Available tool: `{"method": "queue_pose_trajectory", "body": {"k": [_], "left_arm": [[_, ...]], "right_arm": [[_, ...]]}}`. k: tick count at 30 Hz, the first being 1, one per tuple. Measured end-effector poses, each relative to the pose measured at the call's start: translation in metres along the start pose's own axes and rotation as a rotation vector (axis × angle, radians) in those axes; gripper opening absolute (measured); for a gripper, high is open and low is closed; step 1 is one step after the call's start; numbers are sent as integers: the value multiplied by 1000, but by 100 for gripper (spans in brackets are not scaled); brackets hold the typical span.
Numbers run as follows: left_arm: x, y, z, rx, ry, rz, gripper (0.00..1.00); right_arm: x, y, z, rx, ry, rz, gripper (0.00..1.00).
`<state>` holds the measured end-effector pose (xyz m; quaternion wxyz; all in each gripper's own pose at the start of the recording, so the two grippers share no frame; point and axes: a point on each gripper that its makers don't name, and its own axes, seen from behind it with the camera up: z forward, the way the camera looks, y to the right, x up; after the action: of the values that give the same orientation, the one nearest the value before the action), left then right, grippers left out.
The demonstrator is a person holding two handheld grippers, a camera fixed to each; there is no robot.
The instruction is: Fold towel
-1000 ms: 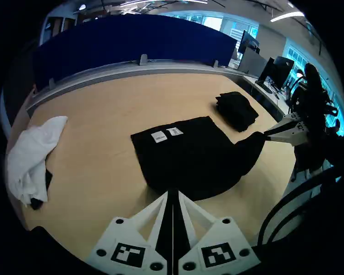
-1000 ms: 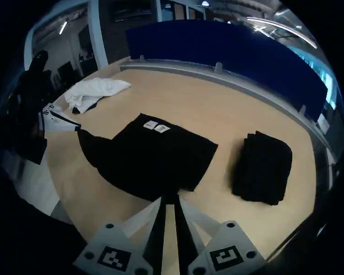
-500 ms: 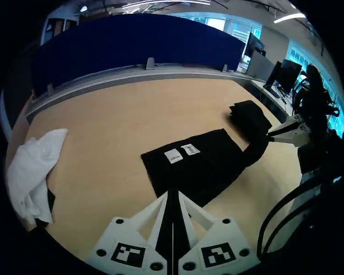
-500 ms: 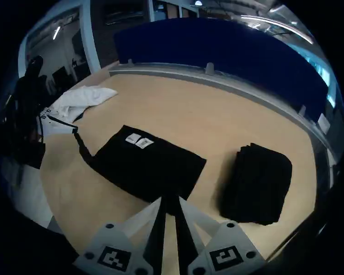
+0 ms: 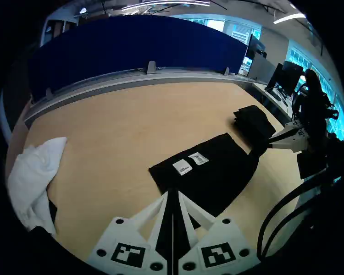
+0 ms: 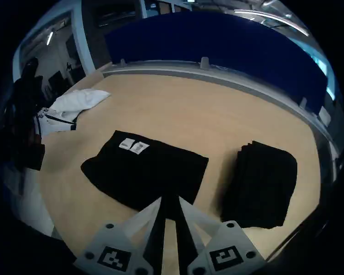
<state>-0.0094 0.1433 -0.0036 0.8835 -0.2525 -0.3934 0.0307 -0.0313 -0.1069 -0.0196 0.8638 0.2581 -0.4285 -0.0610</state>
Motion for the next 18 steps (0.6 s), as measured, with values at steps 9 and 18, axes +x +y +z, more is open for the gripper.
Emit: {"method": "queue_pose_trajectory", "body": {"k": [9, 18], "left_arm": [[-11, -2, 5, 8, -18, 4, 1], [-16, 5, 10, -17, -30, 2, 1]], "right_arm": [[-1, 0, -1, -2, 1, 0, 12], [0, -2, -1, -2, 3, 2, 12]]}}
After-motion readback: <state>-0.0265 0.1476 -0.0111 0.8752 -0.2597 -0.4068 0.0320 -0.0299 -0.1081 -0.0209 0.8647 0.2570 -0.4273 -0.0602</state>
